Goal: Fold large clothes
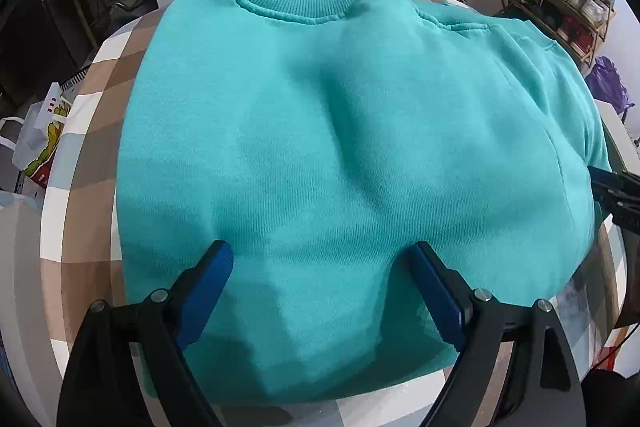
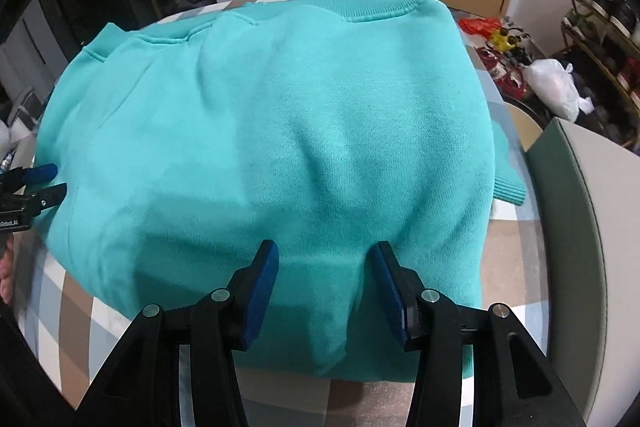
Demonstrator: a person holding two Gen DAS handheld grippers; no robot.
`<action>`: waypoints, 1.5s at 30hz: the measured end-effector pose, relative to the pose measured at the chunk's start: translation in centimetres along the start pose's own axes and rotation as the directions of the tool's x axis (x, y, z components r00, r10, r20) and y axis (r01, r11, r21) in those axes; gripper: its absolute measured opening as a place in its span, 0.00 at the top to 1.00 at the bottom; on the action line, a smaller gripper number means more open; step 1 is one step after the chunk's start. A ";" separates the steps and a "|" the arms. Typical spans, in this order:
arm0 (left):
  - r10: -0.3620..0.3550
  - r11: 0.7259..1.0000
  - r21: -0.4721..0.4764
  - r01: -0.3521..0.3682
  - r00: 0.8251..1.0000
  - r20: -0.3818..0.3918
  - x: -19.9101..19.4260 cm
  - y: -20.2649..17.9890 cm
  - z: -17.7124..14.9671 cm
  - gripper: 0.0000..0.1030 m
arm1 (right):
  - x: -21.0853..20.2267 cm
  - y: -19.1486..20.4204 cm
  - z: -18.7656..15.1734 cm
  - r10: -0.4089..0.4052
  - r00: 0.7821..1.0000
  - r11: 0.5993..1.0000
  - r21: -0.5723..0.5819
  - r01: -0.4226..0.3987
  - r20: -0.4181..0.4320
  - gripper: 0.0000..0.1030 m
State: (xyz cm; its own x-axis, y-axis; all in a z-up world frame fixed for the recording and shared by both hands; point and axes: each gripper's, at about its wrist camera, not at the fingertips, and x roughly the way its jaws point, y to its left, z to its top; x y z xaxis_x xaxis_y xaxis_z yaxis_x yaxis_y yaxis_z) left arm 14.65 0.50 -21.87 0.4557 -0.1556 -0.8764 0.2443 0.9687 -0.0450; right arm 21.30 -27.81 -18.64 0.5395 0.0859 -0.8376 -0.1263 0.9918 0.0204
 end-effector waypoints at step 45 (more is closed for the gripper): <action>-0.028 0.998 -0.064 0.019 0.989 -0.144 3.6 -1.0 12.4 0.04 | 5.5 -2.6 15.3 -0.123 0.992 0.989 0.075 0.124 -0.019 0.51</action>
State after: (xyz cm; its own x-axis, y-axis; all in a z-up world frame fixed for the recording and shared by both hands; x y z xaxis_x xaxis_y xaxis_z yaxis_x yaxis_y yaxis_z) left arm 26.70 -3.43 -19.05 0.3208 -0.1534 -0.9347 0.1980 0.9759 -0.0922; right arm 37.27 -28.43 -14.94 0.5347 -0.0382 -0.8442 0.0045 0.9991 -0.0424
